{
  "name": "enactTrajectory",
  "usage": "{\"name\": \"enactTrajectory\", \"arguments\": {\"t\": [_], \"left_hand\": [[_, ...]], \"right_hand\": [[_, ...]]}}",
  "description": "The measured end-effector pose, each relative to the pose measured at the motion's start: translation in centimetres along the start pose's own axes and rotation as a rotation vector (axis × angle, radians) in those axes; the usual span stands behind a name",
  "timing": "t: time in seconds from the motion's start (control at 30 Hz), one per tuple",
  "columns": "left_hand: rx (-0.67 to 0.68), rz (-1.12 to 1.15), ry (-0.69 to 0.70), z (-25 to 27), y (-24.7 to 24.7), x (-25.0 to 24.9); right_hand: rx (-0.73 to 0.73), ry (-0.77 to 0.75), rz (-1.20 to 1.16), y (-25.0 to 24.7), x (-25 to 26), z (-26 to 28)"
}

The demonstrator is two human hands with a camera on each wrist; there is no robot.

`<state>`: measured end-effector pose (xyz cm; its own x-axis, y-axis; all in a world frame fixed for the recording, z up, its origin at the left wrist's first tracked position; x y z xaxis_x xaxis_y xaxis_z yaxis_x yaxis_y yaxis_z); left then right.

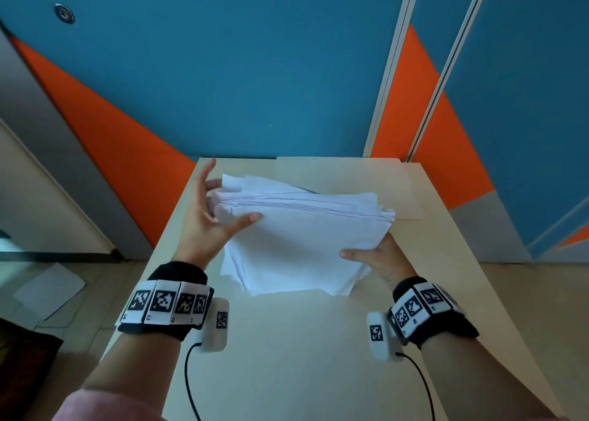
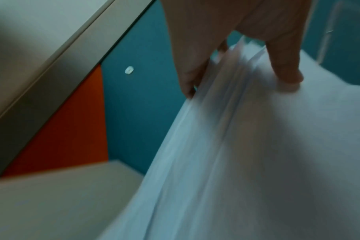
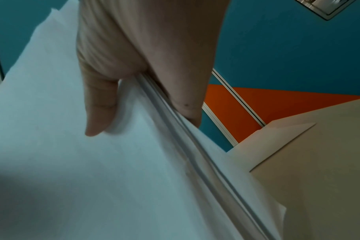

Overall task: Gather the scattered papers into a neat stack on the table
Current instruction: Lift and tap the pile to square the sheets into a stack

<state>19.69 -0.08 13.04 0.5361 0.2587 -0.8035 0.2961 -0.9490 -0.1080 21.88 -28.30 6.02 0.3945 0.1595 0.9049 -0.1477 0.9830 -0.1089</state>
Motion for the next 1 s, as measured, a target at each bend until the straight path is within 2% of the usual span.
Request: {"name": "enactTrajectory", "arguments": {"t": [0.1, 0.17, 0.3, 0.5, 0.57, 0.63, 0.73, 0.8, 0.87, 1.0], "left_hand": [[0.165, -0.432, 0.339, -1.1, 0.5, -4.1], [0.285, -0.657, 0.415, -1.3, 1.5, -5.7], [0.414, -0.838, 0.394, -1.1, 2.8, -6.0], [0.424, -0.974, 0.240, 0.0, 0.6, -3.3], [0.374, -0.906, 0.237, 0.1, -0.2, -2.5], [0.259, -0.673, 0.172, 0.1, -0.9, -1.5], [0.086, -0.027, -0.189, 0.9, -1.5, 2.1], [0.046, 0.194, -0.346, 1.6, -1.2, 4.6], [0.077, 0.225, -0.429, 2.3, -0.9, 6.8], [0.232, 0.078, -0.526, 3.3, -0.3, 9.6]], "right_hand": [[-0.014, -0.009, 0.000, 0.1, 0.2, 0.0], [-0.021, -0.011, 0.000, 0.1, 0.4, 0.0], [-0.013, -0.009, -0.030, 0.2, 0.5, 0.2], [0.002, -0.015, -0.030, 0.1, 0.3, 0.0], [0.008, -0.015, -0.026, 0.2, 0.3, -0.2], [0.007, -0.011, -0.019, 0.3, 0.1, -0.4], [-0.021, 0.015, -0.014, 0.2, -0.2, -0.8], [-0.021, 0.018, -0.014, 0.1, -0.2, -0.9], [-0.011, 0.024, -0.019, 0.0, 0.0, -1.0], [0.028, 0.018, -0.006, 0.4, 0.0, -1.2]]}}
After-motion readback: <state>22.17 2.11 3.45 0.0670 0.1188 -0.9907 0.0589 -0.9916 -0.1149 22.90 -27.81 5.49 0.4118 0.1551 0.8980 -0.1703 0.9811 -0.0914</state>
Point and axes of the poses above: each hand's wrist, its own z-axis away from the middle knuckle, its own y-axis out of the palm, x = y × z, the point moved 6 cm from there along -z, towards the middle knuckle, and after that the axes turned 15 degrees about y, right-handed, at the moved point
